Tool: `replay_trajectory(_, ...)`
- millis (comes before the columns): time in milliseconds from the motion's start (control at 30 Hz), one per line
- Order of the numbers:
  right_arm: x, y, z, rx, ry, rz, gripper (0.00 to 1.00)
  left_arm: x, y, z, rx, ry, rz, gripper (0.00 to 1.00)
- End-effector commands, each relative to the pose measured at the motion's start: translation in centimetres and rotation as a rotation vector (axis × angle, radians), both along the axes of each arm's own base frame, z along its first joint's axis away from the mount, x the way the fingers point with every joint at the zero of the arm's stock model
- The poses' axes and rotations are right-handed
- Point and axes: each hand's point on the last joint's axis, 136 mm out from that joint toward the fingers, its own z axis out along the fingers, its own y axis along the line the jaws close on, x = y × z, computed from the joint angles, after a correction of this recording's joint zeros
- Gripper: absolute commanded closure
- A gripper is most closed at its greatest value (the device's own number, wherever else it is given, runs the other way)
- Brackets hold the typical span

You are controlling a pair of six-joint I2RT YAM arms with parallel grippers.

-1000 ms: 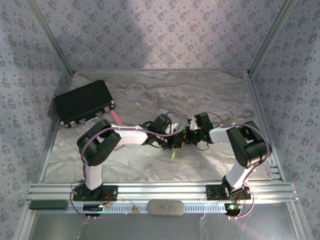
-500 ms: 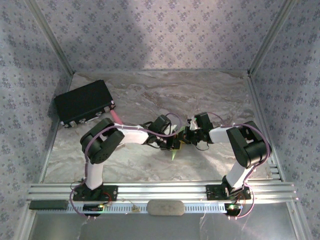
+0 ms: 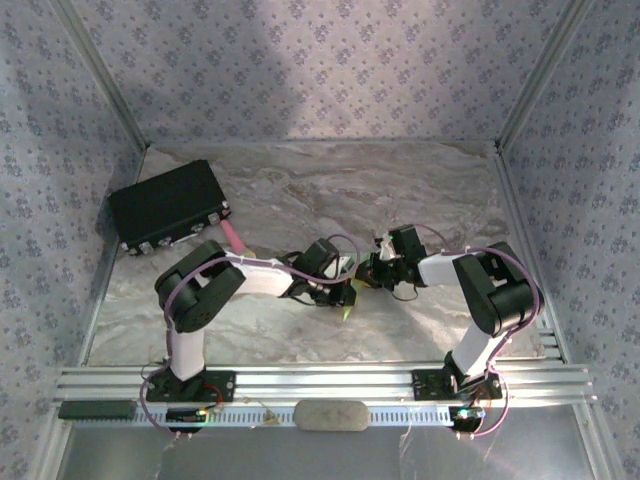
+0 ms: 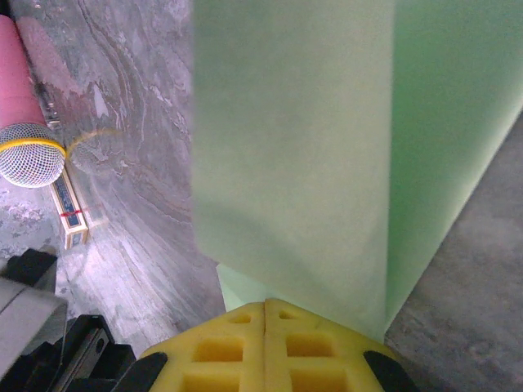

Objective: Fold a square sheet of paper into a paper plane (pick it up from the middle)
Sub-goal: Fold the wing for the fifth time at the center of the table.

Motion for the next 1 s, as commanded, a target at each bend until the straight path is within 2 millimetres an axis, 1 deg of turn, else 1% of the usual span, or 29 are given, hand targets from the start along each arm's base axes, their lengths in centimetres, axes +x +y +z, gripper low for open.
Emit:
replay_trajectory(0, -3.2, -3.9, -5.7, -0.241, 0.153, -0.059, 0.95, -4.1, 3.5, -2.5, 0.165, 0.082, -0.056, 0.95)
replay_trajectory(233, -3.2, -3.9, -5.7, -0.240, 0.152, -0.059, 0.95, -5.8, 5.7, -2.2, 0.237, 0.045, -0.117, 0.95)
replay_trajectory(367, -3.2, -3.8, -5.7, -0.240, 0.152, -0.059, 0.95, -6.9, 6.1, -1.9, 0.239, 0.037, -0.153, 0.95)
replay_trajectory(467, -3.2, -3.8, -5.7, -0.239, 0.153, -0.060, 0.95, -6.8, 5.8, -1.1, 0.225, 0.008, -0.149, 0.95)
replay_trajectory(533, -3.1, -3.7, -5.7, -0.236, 0.152, -0.059, 0.95, -6.2, 5.4, -0.1, 0.199, -0.021, -0.129, 0.95)
replay_trajectory(633, -3.1, -3.6, -5.5, -0.228, 0.154, -0.063, 0.95, -5.1, 4.4, 2.2, 0.131, -0.072, -0.095, 0.96)
replay_trajectory(733, -3.2, -3.5, -5.3, -0.221, 0.152, -0.065, 0.95, -3.6, 3.4, 3.8, 0.068, -0.101, -0.043, 0.96)
replay_trajectory(800, -3.1, -3.4, -5.1, -0.218, 0.147, -0.066, 0.95, -2.1, 2.9, 4.4, 0.028, -0.098, 0.000, 0.96)
replay_trajectory(867, -3.1, -3.5, -5.1, -0.220, 0.147, -0.069, 0.95, -0.6, 2.0, 4.9, -0.029, -0.074, 0.032, 0.96)
replay_trajectory(967, -3.1, -3.5, -5.1, -0.223, 0.148, -0.069, 0.95, 1.6, 1.0, 5.1, -0.054, -0.067, 0.071, 0.96)
